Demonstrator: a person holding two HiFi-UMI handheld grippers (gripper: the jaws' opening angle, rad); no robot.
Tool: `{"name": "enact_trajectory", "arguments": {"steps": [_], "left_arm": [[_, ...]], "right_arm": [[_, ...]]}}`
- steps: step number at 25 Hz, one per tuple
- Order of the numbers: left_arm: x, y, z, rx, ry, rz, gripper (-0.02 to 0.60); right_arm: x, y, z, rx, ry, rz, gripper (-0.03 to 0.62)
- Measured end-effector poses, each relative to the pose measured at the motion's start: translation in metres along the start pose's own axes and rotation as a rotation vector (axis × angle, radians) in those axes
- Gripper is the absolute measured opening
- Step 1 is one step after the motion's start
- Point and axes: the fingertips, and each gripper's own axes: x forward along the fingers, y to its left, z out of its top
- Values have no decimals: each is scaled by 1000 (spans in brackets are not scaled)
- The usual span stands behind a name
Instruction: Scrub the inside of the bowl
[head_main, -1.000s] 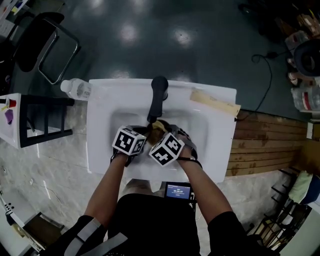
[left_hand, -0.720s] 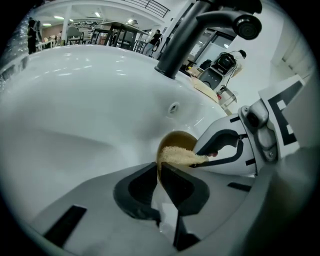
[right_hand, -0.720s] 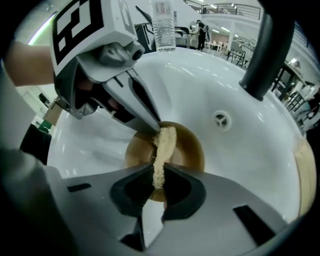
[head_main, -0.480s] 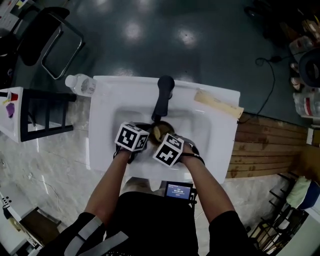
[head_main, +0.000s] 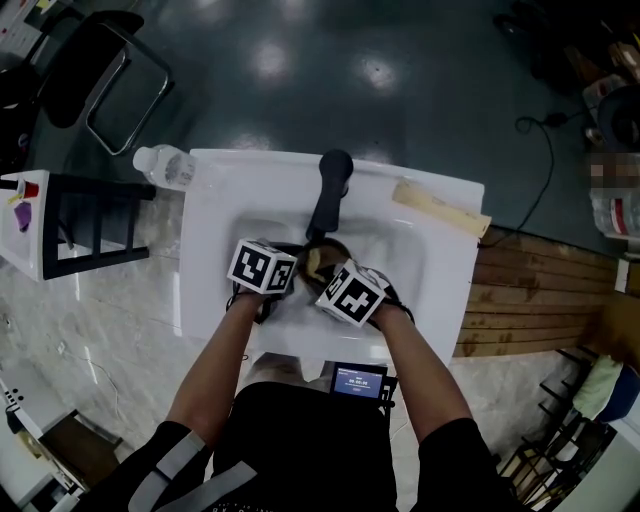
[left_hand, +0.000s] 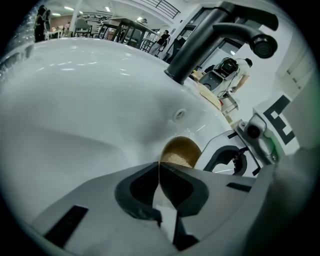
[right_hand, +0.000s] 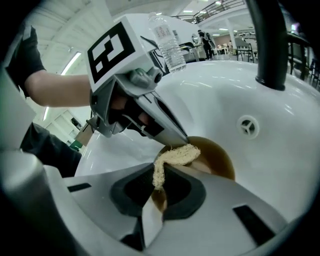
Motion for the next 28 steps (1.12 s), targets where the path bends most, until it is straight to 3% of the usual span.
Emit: {"name": "enact_trajectory", "arguments": {"steps": [8,22,25,28], "left_arm": [[-1,0,0,28,18,18,14],[-2,1,-6,100,64,44,16],[-2,0,-4,111,73,56,15],[-1,-1,-3,113,75,61,15]], "right_arm": [[-8,-19,6,151,-156,-70,40],[-43,-57,-15,316,-217,-344,40],[-51,-64,-17,299,-206,-403,40],[-52,-62,-18,208,-178,-425,40]]}}
